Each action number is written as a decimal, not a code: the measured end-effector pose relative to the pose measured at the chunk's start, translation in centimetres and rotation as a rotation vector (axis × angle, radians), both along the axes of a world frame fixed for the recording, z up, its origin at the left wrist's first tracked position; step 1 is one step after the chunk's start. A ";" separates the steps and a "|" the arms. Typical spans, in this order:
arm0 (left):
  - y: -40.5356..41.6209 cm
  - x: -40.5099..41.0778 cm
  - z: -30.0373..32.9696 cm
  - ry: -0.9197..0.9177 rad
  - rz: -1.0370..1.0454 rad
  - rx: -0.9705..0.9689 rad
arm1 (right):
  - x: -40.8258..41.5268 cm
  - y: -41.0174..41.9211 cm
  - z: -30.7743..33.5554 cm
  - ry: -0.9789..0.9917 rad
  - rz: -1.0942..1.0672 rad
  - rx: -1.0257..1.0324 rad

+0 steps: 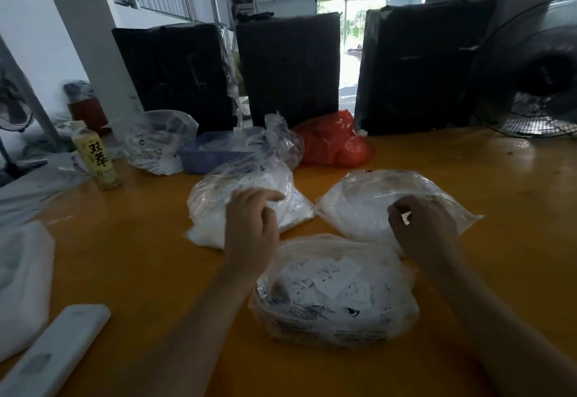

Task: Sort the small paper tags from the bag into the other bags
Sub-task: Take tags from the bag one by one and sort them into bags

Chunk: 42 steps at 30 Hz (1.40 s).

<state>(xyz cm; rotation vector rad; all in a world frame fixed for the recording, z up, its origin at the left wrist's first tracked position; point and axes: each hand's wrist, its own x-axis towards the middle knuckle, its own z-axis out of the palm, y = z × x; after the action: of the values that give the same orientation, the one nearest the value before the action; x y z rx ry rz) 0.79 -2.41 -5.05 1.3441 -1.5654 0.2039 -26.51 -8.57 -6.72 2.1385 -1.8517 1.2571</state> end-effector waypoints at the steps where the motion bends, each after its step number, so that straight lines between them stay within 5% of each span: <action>1: 0.7 -0.9 -0.5 0.039 -0.086 0.038 | 0.3 0.4 0.4 -0.106 0.035 0.004; 5: 3.0 -3.1 -1.8 0.319 -0.342 0.271 | 1.4 2.2 2.0 -0.556 0.352 0.194; 9: 3.4 -2.6 -1.4 0.526 -0.475 0.485 | 2.4 4.4 3.1 -0.604 0.704 0.439; 12: 3.7 -2.9 -1.7 0.761 -0.613 0.682 | 3.6 5.1 2.8 -0.480 0.723 0.521; 19: 3.4 -3.4 -2.4 1.109 -0.505 0.692 | 4.4 5.1 1.8 -0.239 0.625 0.448; 25: 3.0 -2.8 -2.4 1.449 -0.582 0.603 | 3.2 3.8 1.2 0.407 0.671 0.426; 30: 2.9 -3.0 -2.7 1.492 -0.615 0.576 | 4.1 4.1 -0.1 0.626 0.632 0.390; 36: 2.6 -3.1 -2.9 1.506 -0.624 0.580 | 3.9 4.2 0.8 0.448 0.634 0.344; 42: 2.6 -2.8 -2.9 1.555 -0.656 0.577 | 3.2 4.4 2.1 -0.145 0.527 0.271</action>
<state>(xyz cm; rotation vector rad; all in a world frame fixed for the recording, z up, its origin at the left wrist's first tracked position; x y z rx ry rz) -2.00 0.23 -7.93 0.7969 -0.5544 -1.4449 -23.33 -4.13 -4.67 2.8919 -1.6415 1.3304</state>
